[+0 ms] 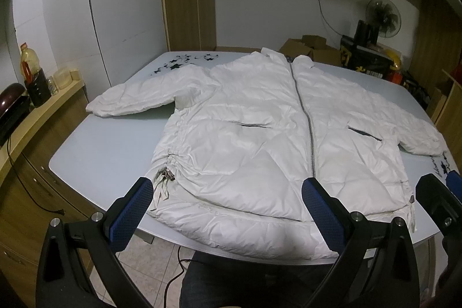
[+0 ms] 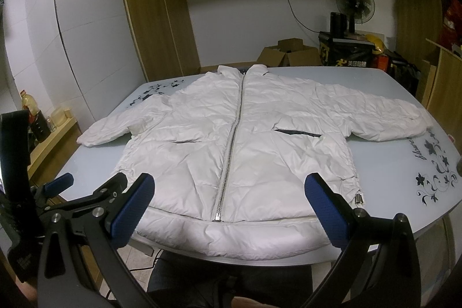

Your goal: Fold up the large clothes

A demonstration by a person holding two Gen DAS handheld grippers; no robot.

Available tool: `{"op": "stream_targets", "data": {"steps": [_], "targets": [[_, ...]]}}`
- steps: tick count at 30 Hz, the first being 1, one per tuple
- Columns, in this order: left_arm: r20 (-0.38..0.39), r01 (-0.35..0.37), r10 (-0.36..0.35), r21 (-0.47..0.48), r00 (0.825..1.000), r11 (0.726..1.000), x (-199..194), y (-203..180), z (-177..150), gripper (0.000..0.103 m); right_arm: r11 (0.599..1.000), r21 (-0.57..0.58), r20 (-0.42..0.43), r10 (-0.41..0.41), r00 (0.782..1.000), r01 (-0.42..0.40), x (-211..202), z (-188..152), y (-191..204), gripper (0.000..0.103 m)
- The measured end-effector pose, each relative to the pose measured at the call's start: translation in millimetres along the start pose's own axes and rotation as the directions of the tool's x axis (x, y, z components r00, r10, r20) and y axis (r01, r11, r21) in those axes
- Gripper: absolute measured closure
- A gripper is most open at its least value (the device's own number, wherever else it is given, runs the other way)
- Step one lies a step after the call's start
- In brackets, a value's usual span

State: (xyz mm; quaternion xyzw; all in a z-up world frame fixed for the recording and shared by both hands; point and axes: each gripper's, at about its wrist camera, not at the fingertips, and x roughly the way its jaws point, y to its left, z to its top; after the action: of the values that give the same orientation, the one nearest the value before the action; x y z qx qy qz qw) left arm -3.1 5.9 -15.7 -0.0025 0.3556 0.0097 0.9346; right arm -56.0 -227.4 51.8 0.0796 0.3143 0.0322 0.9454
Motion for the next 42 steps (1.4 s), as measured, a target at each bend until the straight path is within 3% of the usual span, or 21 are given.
{"op": "stream_targets", "data": {"steps": [17,25,31,35,37,39,41,42], "targets": [[-0.002,-0.002,0.002,0.003,1.000,1.000,2,-1,-1,0.000,1.000,0.001,0.000,-0.001,1.000,0.001,0,0,1,0.000],[-0.047,0.027,-0.027,-0.002,0.999,1.000,7,-4,-14,0.000,1.000,0.011,-0.004,0.002,1.000,-0.002,1,2,-4,0.000],[-0.067,0.171,-0.172,-0.022,0.983,0.985,11,-1,-19,0.000,1.000,0.019,-0.009,0.004,1.000,-0.003,4,2,-7,0.000],[-0.108,0.145,-0.147,-0.034,0.983,0.989,21,4,-15,0.000,1.000,0.028,-0.016,0.001,1.000,-0.001,7,1,-8,0.000],[-0.124,0.147,-0.157,-0.086,0.980,0.985,29,17,-9,0.000,1.000,0.029,-0.019,-0.002,1.000,0.003,9,1,-9,0.000],[-0.134,0.202,-0.233,-0.210,0.963,0.957,44,47,3,0.000,0.999,0.033,-0.024,-0.003,1.000,0.004,12,0,-11,0.000],[-0.120,0.302,-0.385,-0.429,0.915,0.851,73,101,20,0.000,0.999,0.037,-0.034,-0.008,0.999,0.009,16,-2,-13,0.000],[-0.086,0.332,-0.429,-0.504,0.899,0.797,82,121,24,0.000,0.999,0.039,-0.041,-0.011,0.999,0.013,19,-2,-14,0.000]]}}
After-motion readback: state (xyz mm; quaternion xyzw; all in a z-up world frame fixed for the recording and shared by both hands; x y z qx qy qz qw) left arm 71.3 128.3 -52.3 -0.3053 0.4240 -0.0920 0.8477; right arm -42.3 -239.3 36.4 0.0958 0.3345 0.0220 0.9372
